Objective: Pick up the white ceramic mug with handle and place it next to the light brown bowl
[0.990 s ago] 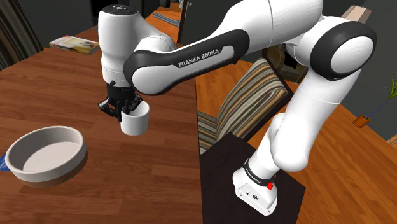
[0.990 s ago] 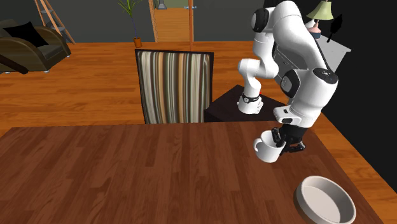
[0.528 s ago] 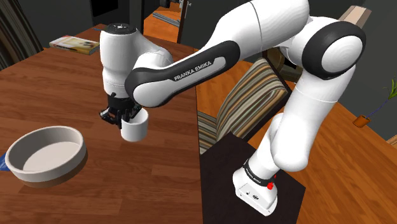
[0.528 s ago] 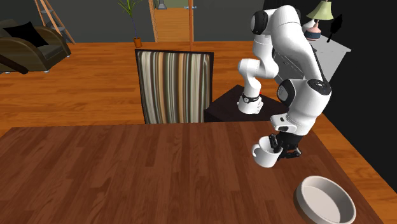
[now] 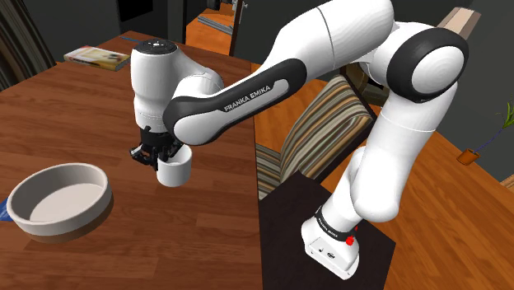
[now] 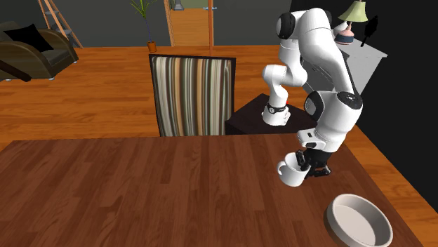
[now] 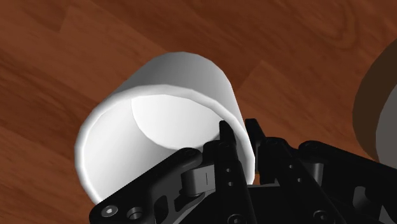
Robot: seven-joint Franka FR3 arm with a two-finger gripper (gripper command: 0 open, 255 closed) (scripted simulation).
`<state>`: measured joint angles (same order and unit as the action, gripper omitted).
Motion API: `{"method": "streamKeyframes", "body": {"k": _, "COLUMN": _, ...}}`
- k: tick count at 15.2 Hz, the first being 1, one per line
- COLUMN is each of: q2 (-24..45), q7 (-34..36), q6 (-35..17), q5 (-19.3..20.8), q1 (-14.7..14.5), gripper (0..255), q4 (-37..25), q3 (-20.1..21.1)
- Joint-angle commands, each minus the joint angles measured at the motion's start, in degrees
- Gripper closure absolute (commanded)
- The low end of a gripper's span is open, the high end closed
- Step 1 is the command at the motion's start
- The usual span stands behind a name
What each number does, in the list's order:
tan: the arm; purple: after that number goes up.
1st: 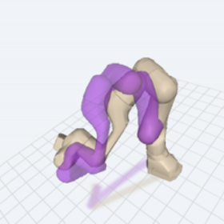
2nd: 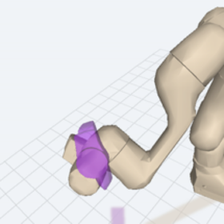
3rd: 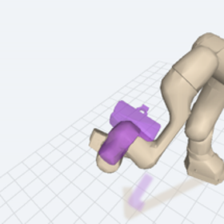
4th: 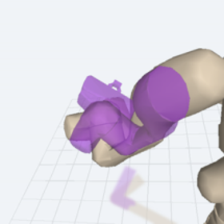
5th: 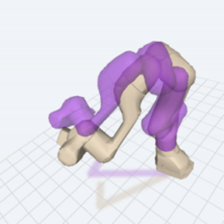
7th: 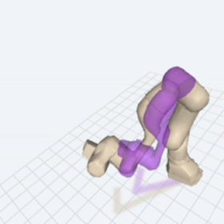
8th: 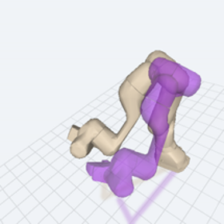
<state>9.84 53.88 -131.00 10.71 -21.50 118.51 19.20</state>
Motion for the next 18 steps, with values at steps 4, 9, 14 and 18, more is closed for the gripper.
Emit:
{"method": "streamKeyframes", "body": {"k": 4, "q2": 0.0, "q7": 0.0, "q6": 0.0, "q5": 0.0, "q1": 0.0, "gripper": 0, "q4": 0.0, "q3": 0.0}}
{"method": "streamKeyframes", "body": {"k": 9, "q2": -2.3, "q7": -0.9, "q6": 3.3, "q5": -1.3, "q1": 0.1, "gripper": 0, "q4": -1.3, "q3": 0.4}}
{"method": "streamKeyframes", "body": {"k": 14, "q2": -4.1, "q7": -1.6, "q6": 6.3, "q5": -2.4, "q1": 0.1, "gripper": 0, "q4": -2.6, "q3": 0.6}}
{"method": "streamKeyframes", "body": {"k": 18, "q2": -4.1, "q7": -1.6, "q6": 6.3, "q5": -2.4, "q1": 0.1, "gripper": 0, "q4": -2.6, "q3": 0.6}}
